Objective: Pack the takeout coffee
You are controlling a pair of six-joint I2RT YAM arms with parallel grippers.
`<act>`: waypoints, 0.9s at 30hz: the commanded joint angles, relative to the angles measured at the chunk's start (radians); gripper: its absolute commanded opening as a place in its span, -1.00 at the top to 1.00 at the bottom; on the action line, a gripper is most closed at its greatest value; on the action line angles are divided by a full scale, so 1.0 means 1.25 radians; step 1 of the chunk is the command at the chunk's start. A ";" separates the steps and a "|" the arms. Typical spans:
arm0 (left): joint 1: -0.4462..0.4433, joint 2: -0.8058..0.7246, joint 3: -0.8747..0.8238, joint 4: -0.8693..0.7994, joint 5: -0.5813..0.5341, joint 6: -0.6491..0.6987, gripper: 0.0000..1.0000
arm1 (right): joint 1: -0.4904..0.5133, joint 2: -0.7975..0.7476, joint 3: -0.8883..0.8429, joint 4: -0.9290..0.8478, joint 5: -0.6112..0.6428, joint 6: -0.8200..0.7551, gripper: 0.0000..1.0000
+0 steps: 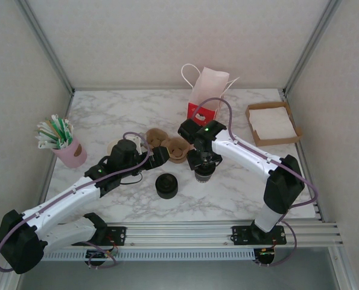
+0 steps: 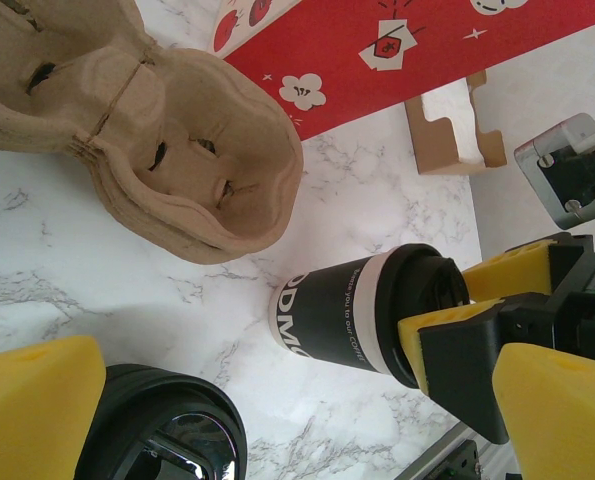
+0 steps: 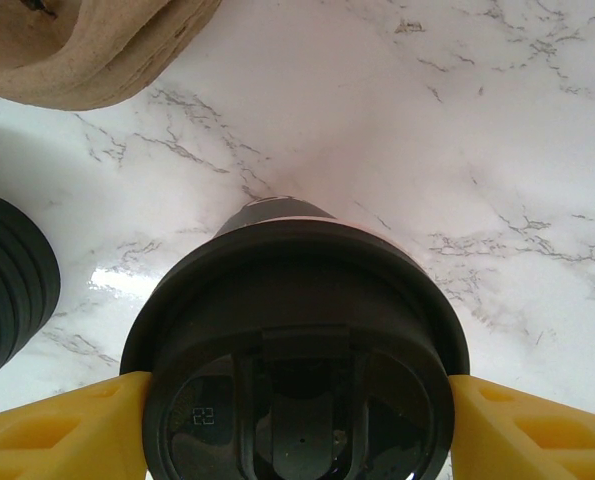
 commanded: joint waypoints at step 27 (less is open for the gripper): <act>-0.006 -0.008 -0.005 0.011 -0.006 0.012 -0.99 | -0.011 -0.015 0.006 -0.010 0.015 -0.011 -0.41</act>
